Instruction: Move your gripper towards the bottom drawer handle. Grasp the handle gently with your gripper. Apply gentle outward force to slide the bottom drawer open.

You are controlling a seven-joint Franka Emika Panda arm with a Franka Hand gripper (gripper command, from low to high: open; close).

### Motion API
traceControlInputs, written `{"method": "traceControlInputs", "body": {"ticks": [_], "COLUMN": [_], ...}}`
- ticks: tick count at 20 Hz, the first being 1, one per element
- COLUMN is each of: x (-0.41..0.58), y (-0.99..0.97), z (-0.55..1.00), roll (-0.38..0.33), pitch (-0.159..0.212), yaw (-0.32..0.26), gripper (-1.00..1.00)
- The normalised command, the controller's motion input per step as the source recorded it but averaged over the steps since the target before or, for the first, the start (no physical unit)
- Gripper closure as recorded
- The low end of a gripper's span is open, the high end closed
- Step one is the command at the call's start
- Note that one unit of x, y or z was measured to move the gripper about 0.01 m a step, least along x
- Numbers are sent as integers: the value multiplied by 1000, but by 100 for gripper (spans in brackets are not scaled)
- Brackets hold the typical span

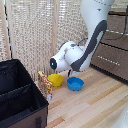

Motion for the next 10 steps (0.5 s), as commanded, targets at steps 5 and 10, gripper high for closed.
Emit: {"method": "traceControlInputs", "body": {"ticks": [5, 10], "x": [-94, -3], "y": [-817, -855], "z": [58, 0], "roll": [-73, -10], "pitch": [-45, -34], "yaw": [96, 116], "gripper": [-100, -100]}}
